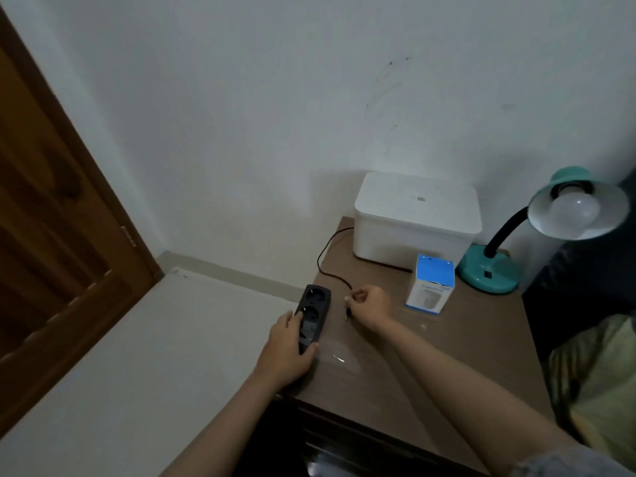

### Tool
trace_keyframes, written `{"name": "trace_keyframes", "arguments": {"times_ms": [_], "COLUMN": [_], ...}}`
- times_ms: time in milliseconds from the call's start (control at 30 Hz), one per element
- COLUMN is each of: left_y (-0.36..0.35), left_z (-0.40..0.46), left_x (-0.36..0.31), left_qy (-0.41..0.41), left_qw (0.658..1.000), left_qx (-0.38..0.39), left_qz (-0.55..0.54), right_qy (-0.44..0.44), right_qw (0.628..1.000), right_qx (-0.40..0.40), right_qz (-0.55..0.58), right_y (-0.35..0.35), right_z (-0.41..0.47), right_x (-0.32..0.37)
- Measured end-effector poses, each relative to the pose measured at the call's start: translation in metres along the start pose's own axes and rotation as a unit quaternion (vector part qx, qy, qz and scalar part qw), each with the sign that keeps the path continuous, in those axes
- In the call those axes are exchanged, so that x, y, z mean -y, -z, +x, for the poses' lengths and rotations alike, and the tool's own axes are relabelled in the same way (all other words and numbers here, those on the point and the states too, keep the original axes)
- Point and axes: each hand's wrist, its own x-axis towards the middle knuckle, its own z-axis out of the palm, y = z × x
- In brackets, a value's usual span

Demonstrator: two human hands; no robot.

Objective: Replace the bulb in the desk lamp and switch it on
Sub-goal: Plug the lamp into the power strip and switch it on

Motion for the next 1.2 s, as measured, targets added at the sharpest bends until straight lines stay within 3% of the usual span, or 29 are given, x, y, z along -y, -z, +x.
{"name": "trace_keyframes", "arguments": {"times_ms": [200, 400, 600, 767, 1000, 1200], "left_y": [-0.011, -0.018, -0.022, -0.023, -0.024, -0.025], "left_z": [-0.004, -0.005, -0.005, -0.005, -0.005, -0.004], "left_x": [0.002, 0.005, 0.006, 0.006, 0.009, 0.012], "left_qy": [-0.004, -0.012, -0.017, -0.013, -0.025, -0.03], "left_qw": [0.999, 0.995, 0.993, 0.993, 0.992, 0.991], "left_qx": [-0.042, -0.09, -0.109, -0.113, -0.118, -0.123], "left_qz": [-0.03, -0.033, -0.029, -0.034, -0.034, -0.04], "right_qy": [-0.02, -0.107, -0.061, -0.005, 0.131, 0.208], "right_qw": [1.0, 0.973, 0.944, 0.936, 0.976, 0.978], "right_qx": [0.014, 0.035, 0.091, 0.034, -0.038, -0.024], "right_qz": [-0.015, 0.203, 0.311, 0.352, 0.173, 0.024], "right_y": [-0.009, -0.001, 0.006, -0.008, -0.022, -0.031], "right_z": [0.003, 0.0, -0.002, -0.007, -0.004, -0.005], "right_x": [0.004, 0.011, 0.014, 0.032, 0.045, 0.042]}}
